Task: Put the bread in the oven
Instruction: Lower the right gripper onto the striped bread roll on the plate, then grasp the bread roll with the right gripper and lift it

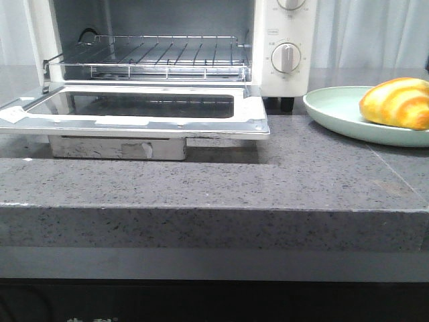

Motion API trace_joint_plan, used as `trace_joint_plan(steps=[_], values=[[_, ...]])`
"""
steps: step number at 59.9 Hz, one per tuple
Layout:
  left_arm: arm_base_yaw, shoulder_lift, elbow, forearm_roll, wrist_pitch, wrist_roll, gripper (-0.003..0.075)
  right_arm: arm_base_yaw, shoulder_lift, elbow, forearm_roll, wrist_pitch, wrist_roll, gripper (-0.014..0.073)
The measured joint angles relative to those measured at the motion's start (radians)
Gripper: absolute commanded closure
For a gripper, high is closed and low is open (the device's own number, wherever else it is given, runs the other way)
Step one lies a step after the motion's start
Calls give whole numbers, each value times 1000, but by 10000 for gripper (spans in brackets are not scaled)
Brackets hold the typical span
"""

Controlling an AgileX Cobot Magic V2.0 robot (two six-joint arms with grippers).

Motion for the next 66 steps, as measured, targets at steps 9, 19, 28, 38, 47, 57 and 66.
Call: trace_joint_plan(steps=[9, 19, 28, 38, 47, 57, 66], values=[[0, 0, 0, 0, -2, 0, 741, 0, 64, -56, 2, -4, 0, -50], [0, 0, 0, 0, -2, 0, 741, 0, 126, -79, 2, 0, 0, -50], [0, 0, 0, 0, -2, 0, 741, 0, 177, -83, 4, 24, -5, -50], [0, 0, 0, 0, -2, 0, 741, 9, 190, -96, 14, 39, -41, -45], [0, 0, 0, 0, -2, 0, 741, 9, 190, -96, 19, 43, -54, 113], [0, 0, 0, 2, -2, 0, 741, 9, 190, -98, 51, 49, -55, 394], [0, 0, 0, 2, -2, 0, 741, 9, 190, -100, 79, 55, -59, 540]])
